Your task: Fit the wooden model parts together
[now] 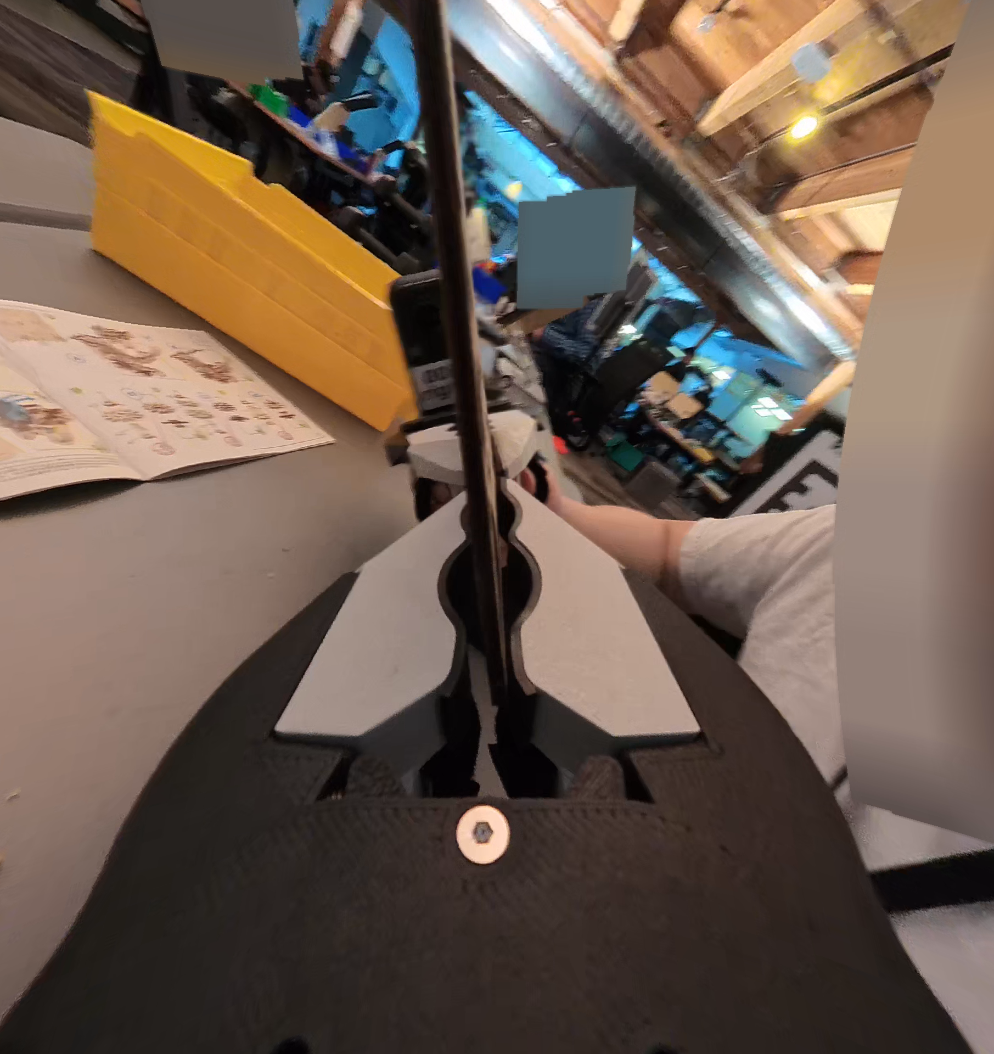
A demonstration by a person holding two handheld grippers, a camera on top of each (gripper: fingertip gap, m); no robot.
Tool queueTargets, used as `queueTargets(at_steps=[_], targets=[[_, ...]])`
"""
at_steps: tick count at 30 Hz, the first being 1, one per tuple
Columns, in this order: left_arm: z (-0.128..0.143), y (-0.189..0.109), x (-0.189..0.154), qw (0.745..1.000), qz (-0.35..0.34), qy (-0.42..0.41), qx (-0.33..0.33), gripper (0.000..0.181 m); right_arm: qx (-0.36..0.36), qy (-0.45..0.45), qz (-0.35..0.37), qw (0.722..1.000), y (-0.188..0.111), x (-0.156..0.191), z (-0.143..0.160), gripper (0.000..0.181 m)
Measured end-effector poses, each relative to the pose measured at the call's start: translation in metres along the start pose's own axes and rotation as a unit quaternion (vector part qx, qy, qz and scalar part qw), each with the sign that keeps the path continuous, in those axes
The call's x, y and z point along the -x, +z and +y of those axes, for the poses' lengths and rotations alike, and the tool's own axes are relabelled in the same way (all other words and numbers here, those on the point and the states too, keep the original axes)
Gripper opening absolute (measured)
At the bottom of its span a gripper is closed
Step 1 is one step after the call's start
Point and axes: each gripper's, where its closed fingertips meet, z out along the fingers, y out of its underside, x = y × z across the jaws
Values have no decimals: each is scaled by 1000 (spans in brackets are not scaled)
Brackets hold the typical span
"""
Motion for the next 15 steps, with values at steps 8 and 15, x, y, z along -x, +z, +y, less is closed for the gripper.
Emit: queueTargets(at_steps=[8, 15], targets=[[5, 1, 11, 999, -34, -1, 3, 0, -55, -26, 43, 997, -10, -9, -17, 4], [-1, -4, 13, 999, -23, -28, -18, 0, 22, -55, 69, 996, -3, -12, 3, 17]])
